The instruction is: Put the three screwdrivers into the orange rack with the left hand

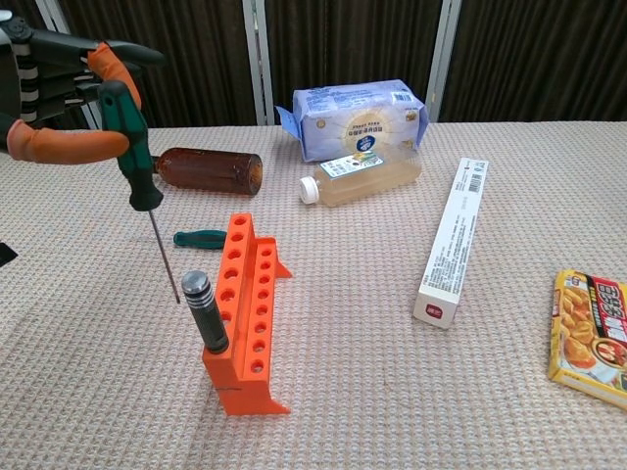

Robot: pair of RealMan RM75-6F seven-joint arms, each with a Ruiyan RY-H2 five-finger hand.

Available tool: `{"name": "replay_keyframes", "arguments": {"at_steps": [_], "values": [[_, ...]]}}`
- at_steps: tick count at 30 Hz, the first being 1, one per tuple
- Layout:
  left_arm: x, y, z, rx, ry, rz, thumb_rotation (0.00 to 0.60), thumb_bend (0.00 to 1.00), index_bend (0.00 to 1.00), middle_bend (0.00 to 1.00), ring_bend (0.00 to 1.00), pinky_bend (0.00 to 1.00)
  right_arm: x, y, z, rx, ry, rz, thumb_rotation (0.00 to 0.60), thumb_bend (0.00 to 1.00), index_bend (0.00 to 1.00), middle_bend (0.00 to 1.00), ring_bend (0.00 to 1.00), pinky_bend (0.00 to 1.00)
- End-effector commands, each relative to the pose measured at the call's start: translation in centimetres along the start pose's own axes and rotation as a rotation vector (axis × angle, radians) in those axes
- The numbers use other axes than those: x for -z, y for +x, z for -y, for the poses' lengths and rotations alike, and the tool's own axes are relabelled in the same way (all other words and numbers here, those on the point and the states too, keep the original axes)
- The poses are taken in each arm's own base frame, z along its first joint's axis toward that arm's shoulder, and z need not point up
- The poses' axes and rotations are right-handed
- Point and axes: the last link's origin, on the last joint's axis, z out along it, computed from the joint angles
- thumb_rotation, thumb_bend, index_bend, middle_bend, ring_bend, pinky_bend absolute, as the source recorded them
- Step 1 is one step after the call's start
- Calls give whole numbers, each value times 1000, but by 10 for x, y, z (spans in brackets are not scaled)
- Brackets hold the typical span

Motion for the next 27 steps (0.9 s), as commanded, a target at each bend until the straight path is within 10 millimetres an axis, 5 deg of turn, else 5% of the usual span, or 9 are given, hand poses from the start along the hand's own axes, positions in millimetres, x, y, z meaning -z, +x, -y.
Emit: {"name": "replay_keyframes", "arguments": {"at_steps": [1, 27], "values": [[-4, -3, -7, 28, -33, 16, 600, 414, 696, 85, 0, 0, 0, 0, -1, -1, -1, -1, 600, 0, 0, 0, 0, 0], [-26, -18, -10, -2, -52, 20, 600, 413, 699, 85, 0, 0, 2, 0, -6, -4, -20, -2, 600, 0, 0, 0, 0, 0]]}}
